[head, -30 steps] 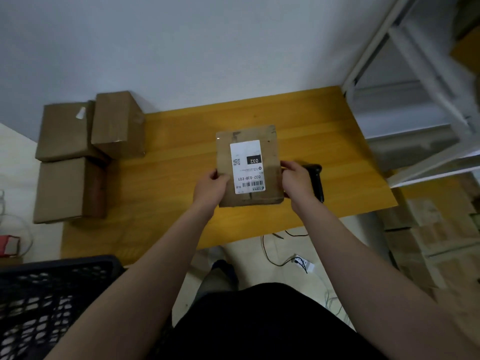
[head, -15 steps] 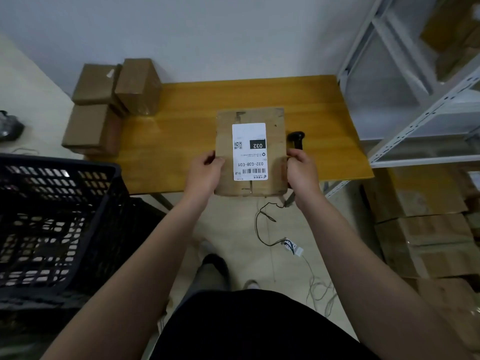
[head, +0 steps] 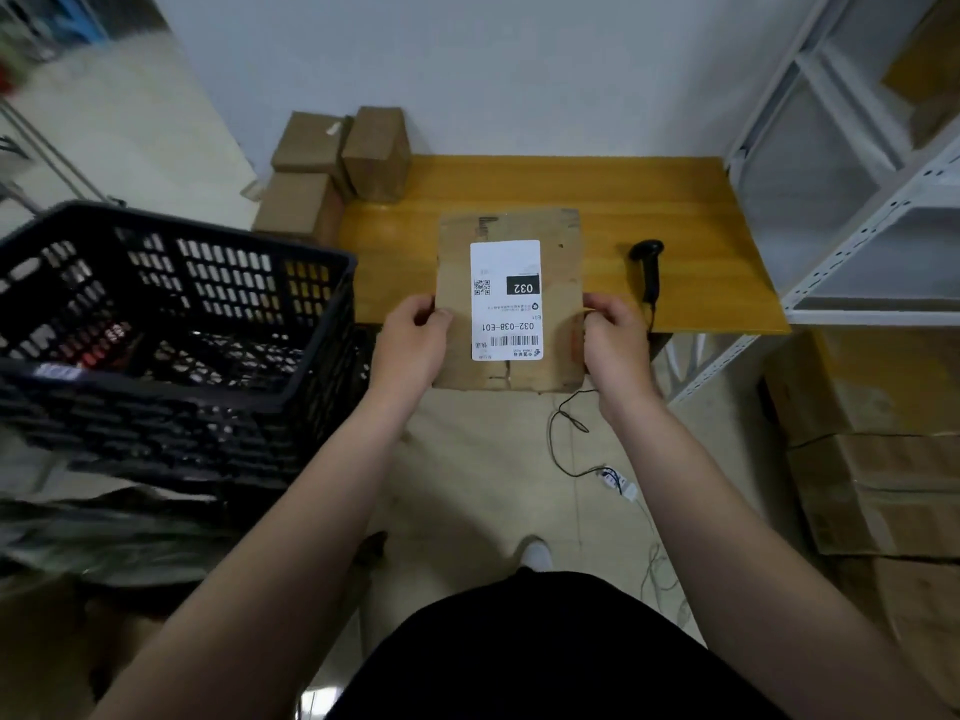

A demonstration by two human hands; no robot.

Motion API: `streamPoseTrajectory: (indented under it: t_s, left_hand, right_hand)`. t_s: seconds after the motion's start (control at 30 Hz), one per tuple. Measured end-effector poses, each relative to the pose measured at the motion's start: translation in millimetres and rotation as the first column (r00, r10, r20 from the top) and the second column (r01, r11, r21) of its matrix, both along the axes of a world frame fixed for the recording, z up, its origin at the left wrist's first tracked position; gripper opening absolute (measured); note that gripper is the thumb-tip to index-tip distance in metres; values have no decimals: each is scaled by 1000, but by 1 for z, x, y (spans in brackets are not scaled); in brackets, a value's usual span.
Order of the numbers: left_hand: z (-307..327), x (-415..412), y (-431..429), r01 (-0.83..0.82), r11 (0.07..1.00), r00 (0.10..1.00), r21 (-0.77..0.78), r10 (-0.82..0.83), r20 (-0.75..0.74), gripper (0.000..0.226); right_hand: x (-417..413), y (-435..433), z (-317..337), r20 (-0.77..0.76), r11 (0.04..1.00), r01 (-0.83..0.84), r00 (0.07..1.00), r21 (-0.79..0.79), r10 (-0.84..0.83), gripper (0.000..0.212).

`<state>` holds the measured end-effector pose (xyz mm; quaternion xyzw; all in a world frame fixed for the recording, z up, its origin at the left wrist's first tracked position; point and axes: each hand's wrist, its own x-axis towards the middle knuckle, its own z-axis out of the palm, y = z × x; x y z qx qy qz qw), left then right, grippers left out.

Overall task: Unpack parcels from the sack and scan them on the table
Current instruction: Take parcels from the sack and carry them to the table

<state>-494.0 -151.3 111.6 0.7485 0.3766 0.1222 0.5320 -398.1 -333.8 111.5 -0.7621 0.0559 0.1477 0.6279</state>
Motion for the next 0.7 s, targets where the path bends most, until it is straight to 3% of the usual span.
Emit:
streamPoseTrajectory:
  t_s: [0.4,0.7]
  left_hand:
    - [26,-288,88,-163,986,978,-43,168,123,27]
    - [35,-433,127,-292,955,952,-49,295,80,23]
  right_hand:
    - [-261,105,7,55,993,-35,998,113,29,37]
    - [-383,160,9,58,965,-248,968,82,244,34]
